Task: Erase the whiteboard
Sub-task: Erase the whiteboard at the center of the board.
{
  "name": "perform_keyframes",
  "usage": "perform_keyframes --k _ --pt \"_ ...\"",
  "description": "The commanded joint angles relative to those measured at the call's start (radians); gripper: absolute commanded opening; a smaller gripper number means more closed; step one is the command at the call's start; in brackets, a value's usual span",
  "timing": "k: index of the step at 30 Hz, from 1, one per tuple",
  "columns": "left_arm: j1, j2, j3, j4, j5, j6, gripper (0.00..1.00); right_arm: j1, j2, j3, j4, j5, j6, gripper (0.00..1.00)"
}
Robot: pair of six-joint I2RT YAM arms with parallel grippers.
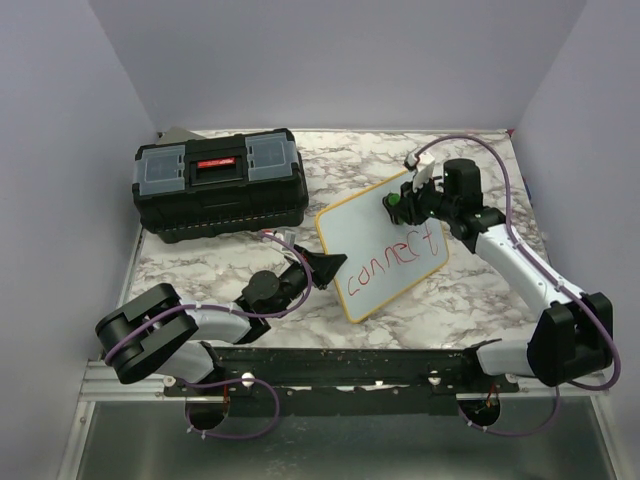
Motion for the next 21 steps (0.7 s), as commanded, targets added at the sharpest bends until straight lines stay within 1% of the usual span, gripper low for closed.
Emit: perform_keyframes --k 1,6,9,11,13,15,18,21 --pt "-0.022 -0.002 0.006 0.035 0.106 0.064 0.0 0.002 0.052 0.056 0.091 0.174 0.101 0.01" --pt "-0.022 -0.006 -0.002 0.042 0.103 0.064 0.0 -0.037 0.065 0.031 0.105 0.248 0.119 0.01" --pt "-0.022 -0.002 -0.005 0.05 0.105 0.064 0.0 -0.046 0.061 0.017 0.072 0.243 0.083 0.01" --pt "-0.022 0.001 -0.002 0.055 0.105 0.064 0.0 -0.045 0.05 0.007 0.011 0.16 0.017 0.01" --pt "-0.021 0.006 -0.001 0.058 0.106 0.063 0.0 -0.045 0.037 -0.003 -0.069 -0.014 -0.093 0.01" --pt "-0.021 0.012 0.0 0.063 0.108 0.061 0.0 -0.045 0.02 -0.015 -0.106 -0.14 -0.139 0.01" --pt "-0.022 0.02 0.005 0.068 0.112 0.058 0.0 -0.04 0.005 -0.016 -0.091 -0.232 -0.138 0.01" --pt "-0.022 0.017 0.007 0.062 0.114 0.056 0.0 -0.036 0.016 0.019 -0.039 -0.237 -0.081 0.01"
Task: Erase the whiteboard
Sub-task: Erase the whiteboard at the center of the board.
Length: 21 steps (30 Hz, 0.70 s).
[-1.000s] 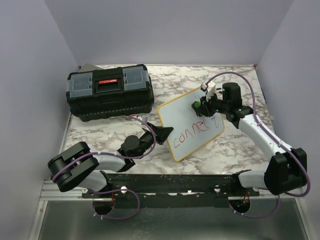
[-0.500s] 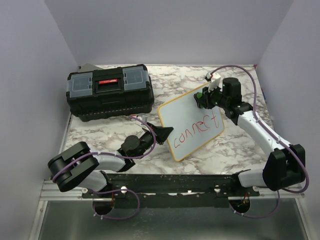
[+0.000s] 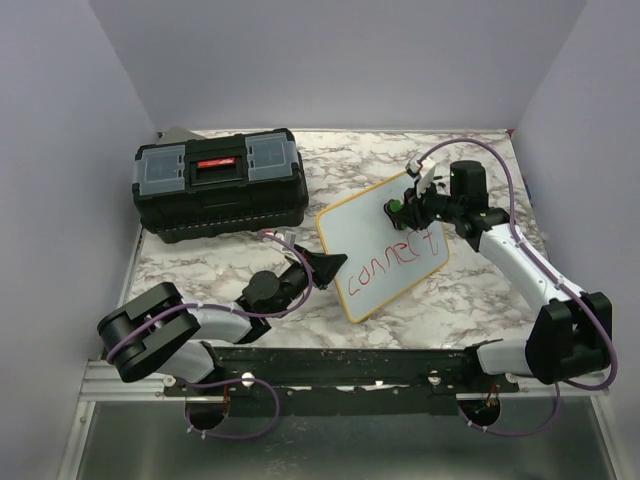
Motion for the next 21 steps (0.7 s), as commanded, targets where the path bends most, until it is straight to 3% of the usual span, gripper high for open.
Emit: perform_keyframes --k 1,7,13,17,21 --pt "-0.022 0.003 0.009 0.04 0.111 0.06 0.0 0.013 0.006 0.026 0.02 -0.104 0.046 0.01" --pt "-0.022 -0.022 0.007 0.011 0.103 0.07 0.0 0.013 0.048 0.107 0.112 0.145 0.213 0.01" --pt "-0.022 -0.025 0.001 0.013 0.103 0.072 0.0 0.009 0.057 0.081 0.084 0.33 0.182 0.01" --pt "-0.022 -0.025 0.001 0.018 0.106 0.075 0.0 0.006 0.051 0.04 0.046 0.34 0.131 0.01" --pt "-0.022 -0.014 0.001 0.03 0.106 0.072 0.0 0.009 0.044 0.017 -0.051 0.089 0.026 0.01"
